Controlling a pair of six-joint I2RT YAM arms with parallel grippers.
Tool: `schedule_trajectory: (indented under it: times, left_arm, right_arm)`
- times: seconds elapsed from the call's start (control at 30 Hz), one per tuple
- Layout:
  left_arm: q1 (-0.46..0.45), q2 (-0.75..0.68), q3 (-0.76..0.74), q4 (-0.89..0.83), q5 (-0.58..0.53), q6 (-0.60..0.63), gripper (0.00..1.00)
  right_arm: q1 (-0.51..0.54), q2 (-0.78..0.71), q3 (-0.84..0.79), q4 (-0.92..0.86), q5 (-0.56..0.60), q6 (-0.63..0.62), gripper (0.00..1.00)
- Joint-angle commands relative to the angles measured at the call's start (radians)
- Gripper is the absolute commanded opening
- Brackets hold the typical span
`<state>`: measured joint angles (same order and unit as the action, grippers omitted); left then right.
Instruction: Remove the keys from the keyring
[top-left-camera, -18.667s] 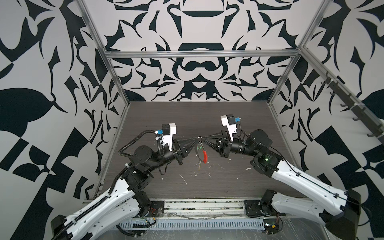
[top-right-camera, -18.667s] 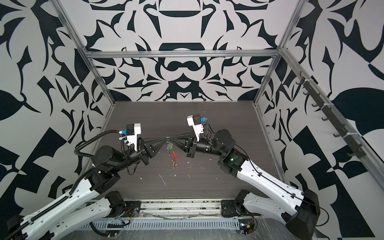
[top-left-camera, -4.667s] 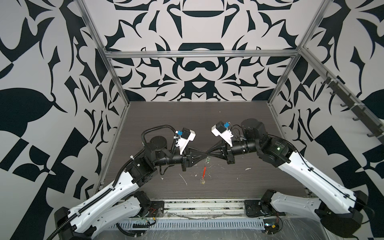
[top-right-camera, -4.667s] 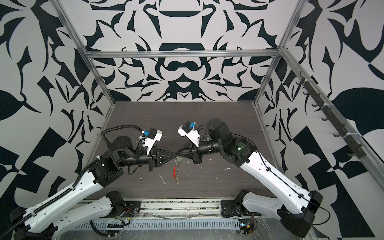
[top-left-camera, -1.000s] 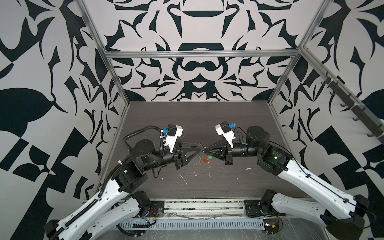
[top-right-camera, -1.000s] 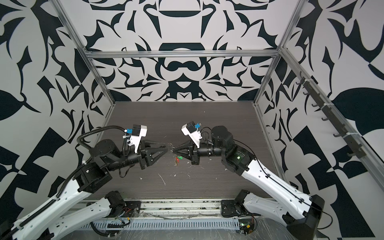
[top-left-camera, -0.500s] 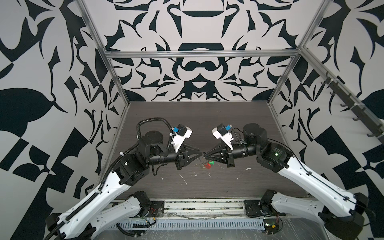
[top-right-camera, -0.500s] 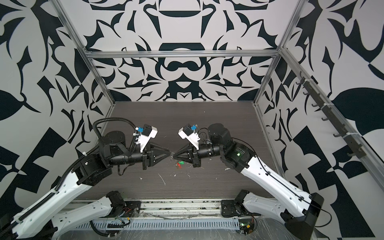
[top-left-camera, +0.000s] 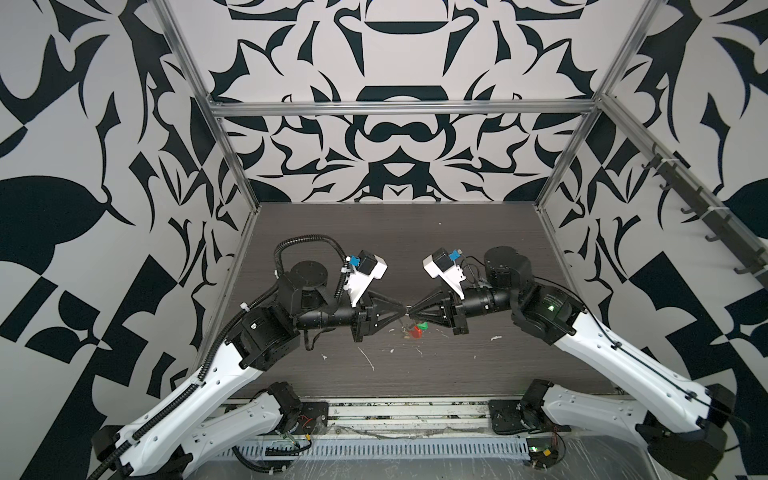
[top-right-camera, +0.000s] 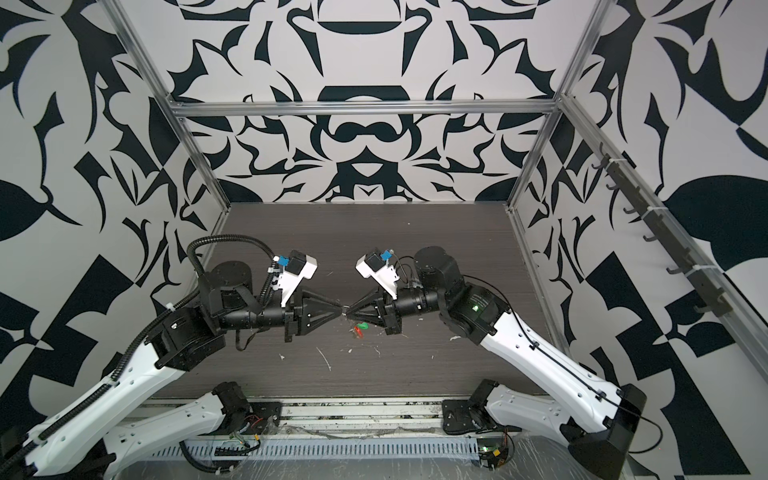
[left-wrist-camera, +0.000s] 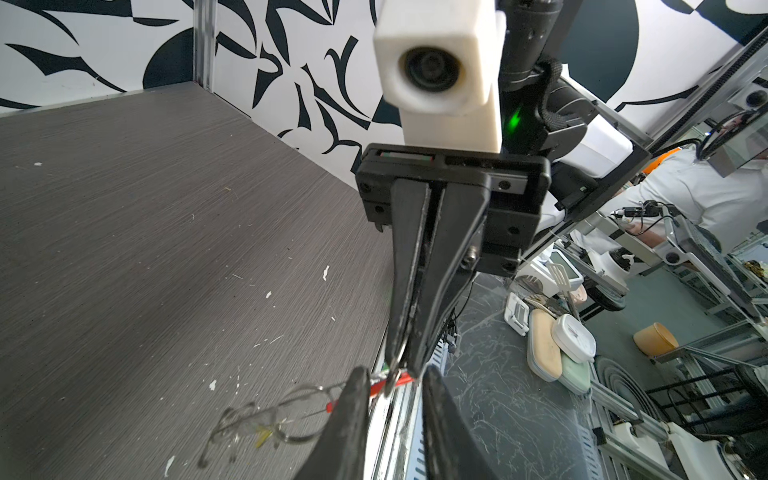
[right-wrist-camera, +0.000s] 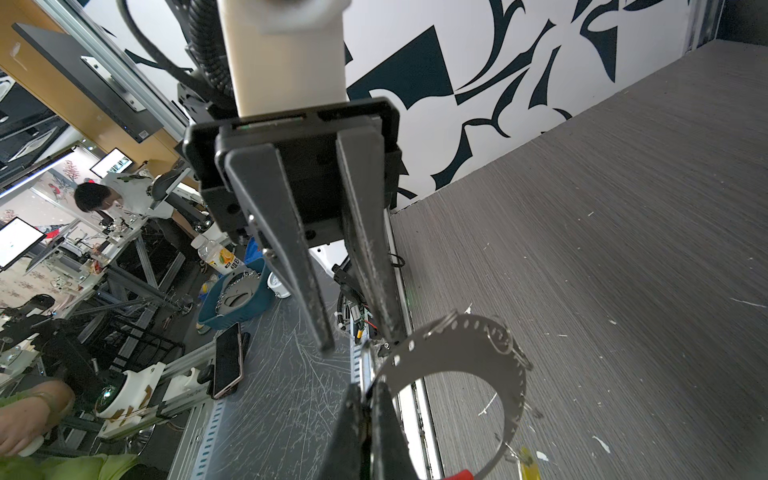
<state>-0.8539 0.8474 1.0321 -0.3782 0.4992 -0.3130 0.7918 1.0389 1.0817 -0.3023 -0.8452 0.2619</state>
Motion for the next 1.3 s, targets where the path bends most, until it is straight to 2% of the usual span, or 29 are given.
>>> schedule_trajectory:
  times: [0.0,0.37,0.73,0.87,1.07,1.1,1.13,1.17,1.27]
  left_arm:
    - [-0.002,0.005,0.041,0.007,0.026,0.015,0.25]
    - [-0.002,0.053,0.054,-0.004,0.037,0.019,0.16]
    - [-0.002,0.059,0.040,-0.006,0.026,0.020,0.12]
    - [-0.002,0.058,0.033,-0.004,0.025,0.019,0.15]
    - [-0.002,0.058,0.023,0.006,0.032,0.012,0.12]
    - [-0.002,0.057,0.021,0.008,0.033,0.011,0.10]
    - [-0.002,0.056,0.019,0.013,0.036,0.010,0.03]
    - [-0.002,0.056,0.016,0.015,0.030,0.008,0.00]
    - [-0.002,0.043,-0.001,0.041,0.024,0.007,0.00]
  right_arm:
    - [0.001,-0.005,0.056,0.040,-0.008,-0.016,0.00]
    - [0.001,0.000,0.060,0.051,-0.002,-0.007,0.00]
    - [0.001,0.004,0.068,0.073,0.023,0.007,0.00]
    - [0.001,0.001,0.070,0.076,0.032,0.005,0.00]
    - [0.001,0.004,0.066,0.092,0.038,0.014,0.00]
    - [0.001,0.003,0.066,0.097,0.037,0.017,0.00]
    - [0.001,0.003,0.064,0.099,0.040,0.019,0.00]
    - [0.001,0.001,0.064,0.100,0.040,0.020,0.00]
    - [0.001,0.001,0.060,0.109,0.046,0.025,0.00]
